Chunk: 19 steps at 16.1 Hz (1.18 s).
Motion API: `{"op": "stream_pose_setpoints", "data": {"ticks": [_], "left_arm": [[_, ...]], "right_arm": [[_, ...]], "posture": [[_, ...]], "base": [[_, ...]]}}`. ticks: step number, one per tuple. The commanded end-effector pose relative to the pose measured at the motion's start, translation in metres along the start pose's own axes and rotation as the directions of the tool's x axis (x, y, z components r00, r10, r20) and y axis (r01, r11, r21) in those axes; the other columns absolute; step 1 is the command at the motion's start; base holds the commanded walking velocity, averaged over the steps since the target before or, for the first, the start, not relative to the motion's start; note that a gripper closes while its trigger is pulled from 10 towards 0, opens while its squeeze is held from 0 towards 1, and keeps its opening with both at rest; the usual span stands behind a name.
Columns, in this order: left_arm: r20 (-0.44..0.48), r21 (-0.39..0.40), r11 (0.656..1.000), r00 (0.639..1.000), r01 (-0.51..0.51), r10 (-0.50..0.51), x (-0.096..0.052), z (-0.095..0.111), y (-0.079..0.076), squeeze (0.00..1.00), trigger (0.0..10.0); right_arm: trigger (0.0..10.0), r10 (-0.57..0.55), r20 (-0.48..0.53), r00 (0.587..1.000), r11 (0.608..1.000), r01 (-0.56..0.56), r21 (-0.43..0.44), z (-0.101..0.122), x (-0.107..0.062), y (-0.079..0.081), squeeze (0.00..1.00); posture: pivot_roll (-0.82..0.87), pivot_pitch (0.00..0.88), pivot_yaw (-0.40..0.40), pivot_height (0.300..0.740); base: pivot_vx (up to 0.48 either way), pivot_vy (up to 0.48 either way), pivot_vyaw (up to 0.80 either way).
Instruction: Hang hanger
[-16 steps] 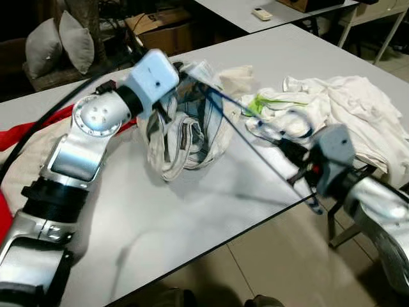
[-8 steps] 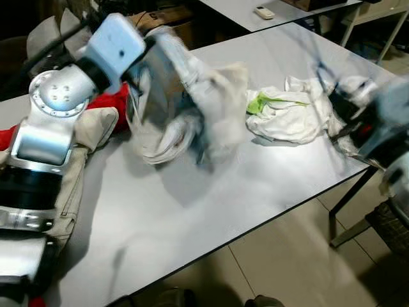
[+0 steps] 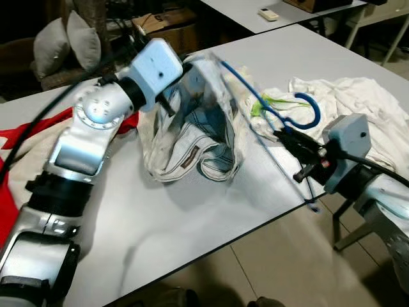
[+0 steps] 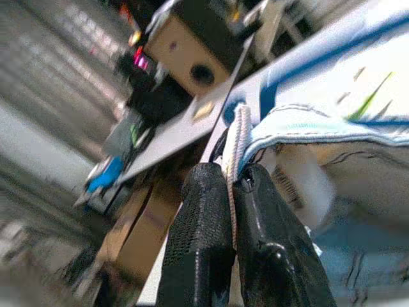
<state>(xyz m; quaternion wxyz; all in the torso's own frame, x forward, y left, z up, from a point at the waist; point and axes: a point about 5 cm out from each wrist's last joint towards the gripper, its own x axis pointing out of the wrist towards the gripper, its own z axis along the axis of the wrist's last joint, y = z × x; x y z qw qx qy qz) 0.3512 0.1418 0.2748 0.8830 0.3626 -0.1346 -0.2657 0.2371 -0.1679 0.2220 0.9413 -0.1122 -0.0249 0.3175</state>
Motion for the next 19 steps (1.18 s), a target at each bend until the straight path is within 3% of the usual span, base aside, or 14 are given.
{"op": "stream_pose_setpoints", "data": {"ticks": [1,4,7,9,12,13,15,16,17,18,19], "left_arm": [[-0.029,0.039,0.999,0.999,-0.026,0.027,0.003,-0.003,0.005,0.00,0.0],[-0.102,0.069,0.994,0.991,-0.085,0.092,0.009,-0.020,0.007,0.00,0.0],[-0.129,0.033,0.989,0.980,-0.146,0.149,0.015,-0.030,0.011,0.00,0.0],[-0.121,0.002,0.984,0.977,-0.179,0.178,0.016,-0.032,0.014,0.00,0.0],[-0.085,0.017,0.983,0.979,-0.183,0.184,0.016,-0.027,0.020,0.00,0.0],[-0.039,0.015,0.987,0.986,-0.159,0.160,0.016,-0.020,0.020,0.00,0.0],[0.134,0.023,0.997,0.988,0.068,-0.070,0.011,0.008,-0.002,0.00,0.0],[0.157,0.026,0.993,0.980,0.117,-0.120,0.009,0.012,-0.007,0.00,0.0],[0.181,0.035,0.980,0.964,0.193,-0.197,0.004,0.018,-0.016,0.00,0.0],[0.208,0.023,0.948,0.926,0.317,-0.315,-0.007,0.025,-0.030,0.00,0.0],[0.198,0.018,0.936,0.917,0.351,-0.347,-0.010,0.025,-0.034,0.00,0.0]], "right_arm": [[10.0,0.043,0.018,0.999,0.999,-0.043,-0.012,0.005,-0.004,0.004,0.00],[10.0,0.147,-0.064,0.987,0.989,-0.148,-0.012,-0.001,-0.013,0.014,0.00],[10.0,0.206,-0.122,0.971,0.978,-0.207,0.004,-0.006,-0.020,0.018,0.00],[10.0,0.216,-0.171,0.961,0.976,-0.217,0.013,-0.011,-0.024,0.018,0.00],[10.0,0.225,-0.264,0.938,0.974,-0.222,0.043,-0.023,-0.030,0.019,0.00],[10.0,0.187,-0.316,0.930,0.982,-0.177,0.059,-0.030,-0.031,0.015,0.00],[10.0,0.079,-0.324,0.943,0.989,-0.033,0.145,-0.037,-0.022,0.005,0.00],[10.0,0.059,-0.323,0.945,0.985,-0.001,0.175,-0.038,-0.019,0.004,0.00],[10.0,0.017,-0.329,0.944,0.968,0.066,0.242,-0.041,-0.014,0.001,0.00],[10.0,-0.052,-0.308,0.950,0.926,0.161,0.340,-0.044,-0.007,-0.003,0.00],[10.0,-0.069,-0.291,0.954,0.916,0.176,0.362,-0.043,-0.005,-0.005,0.00]], "posture": [[-0.19,0.052,0.108,0.740],[-0.20,0.054,0.110,0.740],[-0.19,0.058,0.106,0.740],[-0.20,0.059,0.108,0.740],[-0.20,0.059,0.107,0.740],[-0.20,0.059,0.107,0.740],[-0.20,0.058,0.104,0.740],[-0.20,0.058,0.104,0.740],[-0.19,0.056,0.096,0.740],[-0.19,0.056,0.088,0.740],[-0.19,0.056,0.088,0.740]], "base": [[0.000,0.000,0.00],[0.000,0.000,0.00],[0.000,0.000,0.00],[0.000,0.000,0.00],[0.000,0.000,0.00],[0.000,0.000,0.00],[0.000,0.000,0.00],[0.000,0.000,0.00],[0.000,0.000,0.00],[0.000,0.000,0.00],[0.000,0.000,0.00]]}}
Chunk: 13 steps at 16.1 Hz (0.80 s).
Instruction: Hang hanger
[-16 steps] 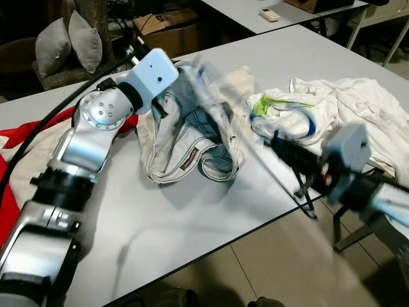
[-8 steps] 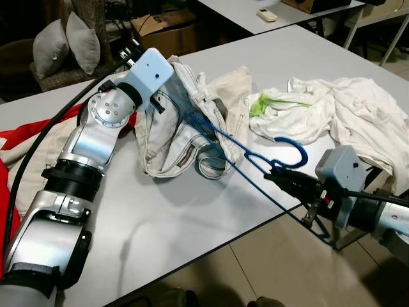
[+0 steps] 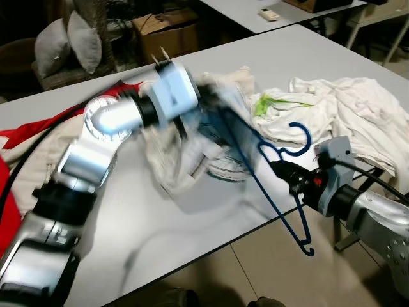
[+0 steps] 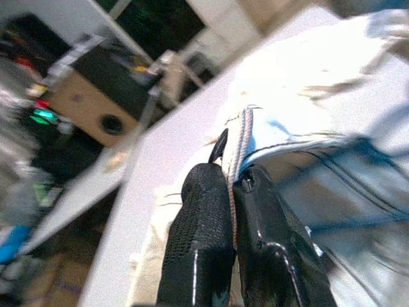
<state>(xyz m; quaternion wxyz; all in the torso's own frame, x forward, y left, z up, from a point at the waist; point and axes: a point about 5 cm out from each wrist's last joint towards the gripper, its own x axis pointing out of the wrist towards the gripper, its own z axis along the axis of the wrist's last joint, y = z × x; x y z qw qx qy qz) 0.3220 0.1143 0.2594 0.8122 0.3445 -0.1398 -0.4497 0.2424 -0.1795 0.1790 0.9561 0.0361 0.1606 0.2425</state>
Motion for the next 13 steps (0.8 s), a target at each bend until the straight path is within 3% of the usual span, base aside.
{"op": "stream_pose_setpoints", "data": {"ticks": [1,2,4,5,6,7,8,10,12,13], "left_arm": [[-0.019,-0.004,0.998,0.998,0.064,-0.064,-0.002,0.003,-0.006,0.00,0.0],[-0.058,-0.021,0.996,0.994,0.092,-0.093,-0.002,-0.003,-0.013,0.00,0.0],[-0.143,0.025,0.999,0.990,0.020,-0.017,-0.004,-0.016,-0.010,0.00,0.0],[-0.217,0.082,0.988,0.965,-0.134,0.149,-0.011,-0.023,0.010,0.00,0.0],[-0.212,0.092,0.958,0.935,-0.272,0.286,-0.016,-0.019,0.030,0.00,0.0],[-0.207,0.113,0.927,0.904,-0.357,0.374,-0.021,-0.017,0.043,0.00,0.0],[-0.206,0.122,0.885,0.860,-0.450,0.466,-0.028,-0.015,0.057,0.00,0.0],[-0.223,0.127,0.866,0.837,-0.483,0.500,-0.033,-0.018,0.063,0.00,0.0],[-0.246,0.141,0.861,0.825,-0.488,0.508,-0.033,-0.023,0.062,0.00,0.0],[-0.246,0.128,0.871,0.836,-0.474,0.491,-0.032,-0.024,0.060,0.00,0.0]], "right_arm": [[10.0,-0.057,0.120,0.991,0.997,0.051,0.054,0.017,0.001,-0.006,0.00],[10.0,-0.111,0.260,0.959,0.989,0.081,0.122,0.036,0.004,-0.011,0.00],[10.0,-0.129,0.383,0.915,0.976,0.049,0.213,0.059,0.002,-0.011,0.00],[10.0,-0.071,0.463,0.883,0.977,-0.031,0.210,0.077,-0.004,-0.005,0.00],[10.0,-0.029,0.498,0.867,0.974,-0.086,0.207,0.082,-0.008,0.000,0.00],[10.0,-0.039,0.461,0.886,0.972,-0.075,0.224,0.076,-0.006,-0.001,0.00],[10.0,-0.117,0.220,0.969,0.971,0.065,0.230,0.043,0.004,-0.011,0.00],[10.0,-0.197,0.028,0.980,0.953,0.185,0.241,0.009,0.005,-0.019,0.00],[10.0,-0.163,0.050,0.985,0.957,0.146,0.252,0.013,0.002,-0.014,0.00],[10.0,-0.173,0.061,0.983,0.959,0.154,0.237,0.018,0.001,-0.017,0.00]], "posture": [[-0.18,0.052,0.083,0.740],[-0.18,0.050,0.082,0.740],[-0.19,0.049,0.085,0.740],[-0.19,0.049,0.086,0.740],[-0.19,0.049,0.089,0.740],[-0.19,0.049,0.092,0.740],[-0.19,0.048,0.092,0.740],[-0.19,0.049,0.094,0.740],[-0.19,0.047,0.106,0.740],[-0.19,0.047,0.108,0.740]], "base": [[0.000,0.000,0.00],[0.000,0.000,0.00],[0.000,0.000,0.00],[0.000,0.000,0.00],[0.000,0.000,0.00],[0.000,0.000,0.00],[0.000,0.000,0.00],[0.000,0.000,0.00],[0.000,0.000,0.00],[0.000,0.000,0.00]]}}
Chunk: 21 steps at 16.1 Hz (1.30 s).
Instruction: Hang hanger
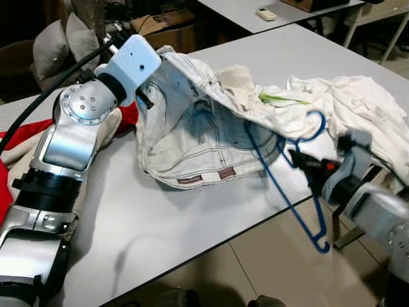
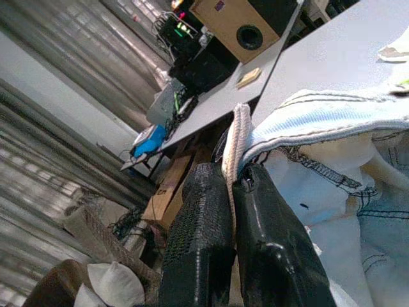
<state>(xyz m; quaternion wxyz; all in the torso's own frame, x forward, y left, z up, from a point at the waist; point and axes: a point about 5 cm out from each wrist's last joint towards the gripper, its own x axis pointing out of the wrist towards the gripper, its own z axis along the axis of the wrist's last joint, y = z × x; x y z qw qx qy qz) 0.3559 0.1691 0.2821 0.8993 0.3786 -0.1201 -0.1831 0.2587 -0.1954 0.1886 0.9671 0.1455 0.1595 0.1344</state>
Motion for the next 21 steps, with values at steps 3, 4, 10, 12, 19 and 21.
{"op": "stream_pose_setpoints", "data": {"ticks": [3,4,10,12,19,21], "left_arm": [[0.038,-0.053,0.997,0.998,0.048,-0.046,-0.004,0.002,0.007,0.00,0.0],[0.071,-0.081,0.997,0.997,0.020,-0.014,-0.006,0.007,0.021,0.00,0.0],[0.220,-0.074,0.977,0.959,0.199,-0.179,-0.025,0.060,0.035,0.00,0.0],[0.206,-0.126,0.929,0.925,0.348,-0.318,-0.020,0.053,0.001,0.00,0.0],[0.383,-0.480,0.654,0.811,0.584,-0.443,-0.007,0.077,-0.050,0.00,0.0],[0.487,-0.586,0.517,0.782,0.623,-0.390,-0.001,0.096,-0.048,0.00,0.0]], "right_arm": [[10.0,0.079,0.156,0.985,0.990,-0.059,-0.127,0.040,0.013,0.012,0.00],[10.0,0.156,0.291,0.944,0.980,-0.113,-0.161,0.068,0.015,0.026,0.00],[10.0,0.079,0.218,0.973,0.997,-0.076,-0.022,0.052,0.027,0.008,0.00],[10.0,0.072,0.178,0.981,0.995,-0.082,0.052,0.036,0.032,0.006,0.00],[10.0,0.035,0.309,0.950,0.848,-0.192,0.493,0.032,0.070,0.012,0.00],[10.0,-0.029,0.309,0.951,0.835,-0.147,0.530,0.025,0.086,0.012,0.00]], "posture": [[-0.19,0.046,0.113,0.740],[-0.19,0.047,0.109,0.740],[-0.17,0.052,0.085,0.740],[-0.17,0.054,0.095,0.740],[-0.16,0.064,0.146,0.740],[-0.14,0.063,0.150,0.740]], "base": [[0.000,0.000,0.00],[0.000,0.000,0.00],[0.000,0.000,0.00],[0.000,0.000,0.00],[0.000,0.000,0.00],[0.000,0.000,0.00]]}}
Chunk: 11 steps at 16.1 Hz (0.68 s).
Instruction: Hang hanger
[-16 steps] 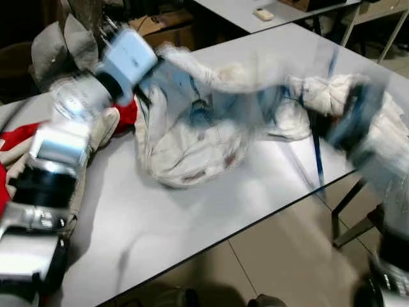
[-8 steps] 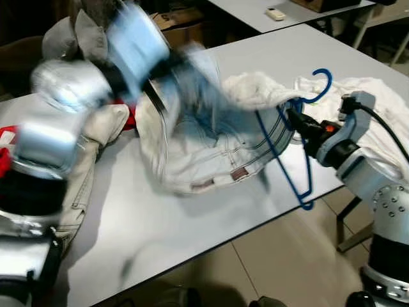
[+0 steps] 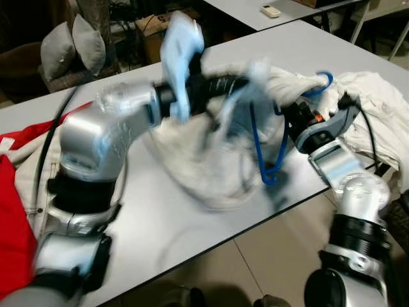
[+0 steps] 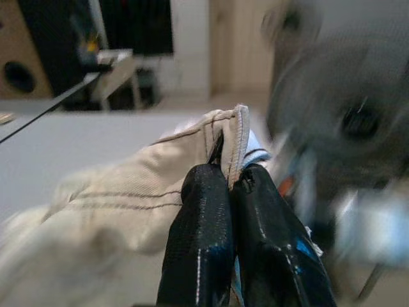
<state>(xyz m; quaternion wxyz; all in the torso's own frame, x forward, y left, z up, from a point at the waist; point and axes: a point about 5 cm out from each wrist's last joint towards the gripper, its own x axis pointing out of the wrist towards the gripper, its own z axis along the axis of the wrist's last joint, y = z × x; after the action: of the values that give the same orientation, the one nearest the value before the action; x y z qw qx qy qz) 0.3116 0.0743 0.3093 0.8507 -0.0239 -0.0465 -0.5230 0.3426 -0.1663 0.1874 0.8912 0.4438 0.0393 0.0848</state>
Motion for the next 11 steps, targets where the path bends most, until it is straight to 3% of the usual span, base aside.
{"op": "stream_pose_setpoints", "data": {"ticks": [1,4,7,9,11], "left_arm": [[0.072,-0.108,0.994,0.997,0.033,-0.025,0.006,0.011,-0.003,0.00,0.0],[0.161,-0.235,0.971,0.984,-0.036,0.076,0.021,0.026,0.006,0.00,0.0],[0.145,-0.270,0.963,0.988,-0.006,0.047,0.033,0.031,-0.003,0.00,0.0],[0.150,-0.290,0.954,0.981,-0.077,0.125,0.039,0.039,0.003,0.00,0.0],[0.172,-0.293,0.944,0.963,-0.150,0.207,0.041,0.051,0.017,0.00,0.0]], "right_arm": [[10.0,-0.004,0.053,0.999,0.999,0.002,0.035,-0.003,0.011,0.009,0.00],[10.0,-0.063,0.058,0.996,0.998,0.061,0.031,-0.018,0.025,0.018,0.00],[10.0,-0.146,0.033,0.989,0.989,0.145,0.030,-0.041,0.031,0.014,0.00],[10.0,-0.245,-0.002,0.970,0.968,0.244,-0.054,-0.063,0.034,0.008,0.00],[10.0,-0.326,-0.066,0.943,0.945,0.323,-0.059,-0.077,0.027,-0.006,0.00]], "posture": [[-0.13,0.062,0.159,0.740],[-0.12,0.056,0.193,0.740],[-0.10,0.053,0.228,0.740],[-0.09,0.052,0.253,0.740],[-0.08,0.051,0.265,0.740]], "base": [[0.000,0.000,0.00],[0.000,0.000,0.00],[0.000,0.000,0.00],[0.000,0.000,0.00],[0.000,0.000,0.00]]}}
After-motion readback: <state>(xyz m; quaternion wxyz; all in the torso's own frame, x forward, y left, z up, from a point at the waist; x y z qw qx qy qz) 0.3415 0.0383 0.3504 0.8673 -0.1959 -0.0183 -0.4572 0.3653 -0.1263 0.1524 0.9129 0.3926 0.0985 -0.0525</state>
